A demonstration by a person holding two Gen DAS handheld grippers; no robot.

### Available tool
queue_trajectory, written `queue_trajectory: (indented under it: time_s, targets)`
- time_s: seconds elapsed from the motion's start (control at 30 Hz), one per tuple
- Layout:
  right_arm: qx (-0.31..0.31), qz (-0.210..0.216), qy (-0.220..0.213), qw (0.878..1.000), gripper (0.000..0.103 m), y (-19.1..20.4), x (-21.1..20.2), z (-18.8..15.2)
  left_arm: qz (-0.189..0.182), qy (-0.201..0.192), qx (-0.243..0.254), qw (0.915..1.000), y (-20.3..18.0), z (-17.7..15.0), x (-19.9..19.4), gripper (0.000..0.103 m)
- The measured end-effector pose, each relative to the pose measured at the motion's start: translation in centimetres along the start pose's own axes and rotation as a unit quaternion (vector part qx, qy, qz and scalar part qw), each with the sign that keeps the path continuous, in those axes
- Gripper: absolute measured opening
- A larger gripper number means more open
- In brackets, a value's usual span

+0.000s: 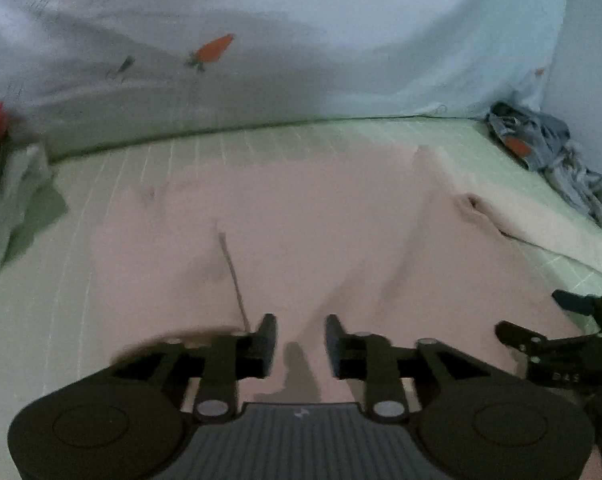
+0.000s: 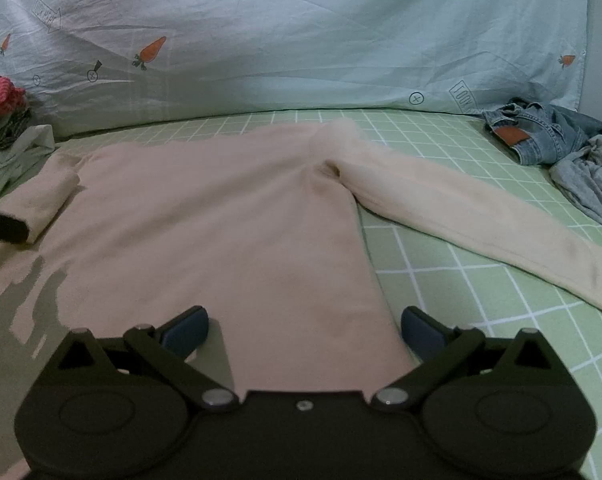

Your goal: Fold clothes

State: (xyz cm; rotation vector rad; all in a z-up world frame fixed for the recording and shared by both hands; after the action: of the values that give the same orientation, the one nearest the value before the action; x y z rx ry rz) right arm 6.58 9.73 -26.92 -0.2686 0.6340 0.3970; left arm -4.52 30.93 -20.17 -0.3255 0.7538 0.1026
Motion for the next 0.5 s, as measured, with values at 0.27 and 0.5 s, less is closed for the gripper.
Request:
queue_trajectory:
  time_s: [0.27,0.5]
  targets:
    - [-0.001,0.000,0.000,1.000,0.103,0.0,0.0,0.0,0.080,-0.052,-0.140,0.9855,7.6,-1.1,-4.4,0.046]
    - [-0.001,0.001,0.000,1.000,0.103,0.0,0.0,0.0,0.129,-0.015,-0.122,0.9840,10.9,-3.0,-4.1,0.045]
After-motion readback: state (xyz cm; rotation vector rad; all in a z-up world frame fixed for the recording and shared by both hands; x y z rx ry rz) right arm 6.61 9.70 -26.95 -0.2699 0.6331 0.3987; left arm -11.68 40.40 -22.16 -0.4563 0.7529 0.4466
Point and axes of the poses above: each gripper's, at about its wrist camera, not at the fingertips, and x roughly the way its jaws point, y to its left, z to its top, the point moved 9 cm from there along x, roughly the way its jaws point, and after that the axes turned 13 degrees about -z, right-handed, at the moved point
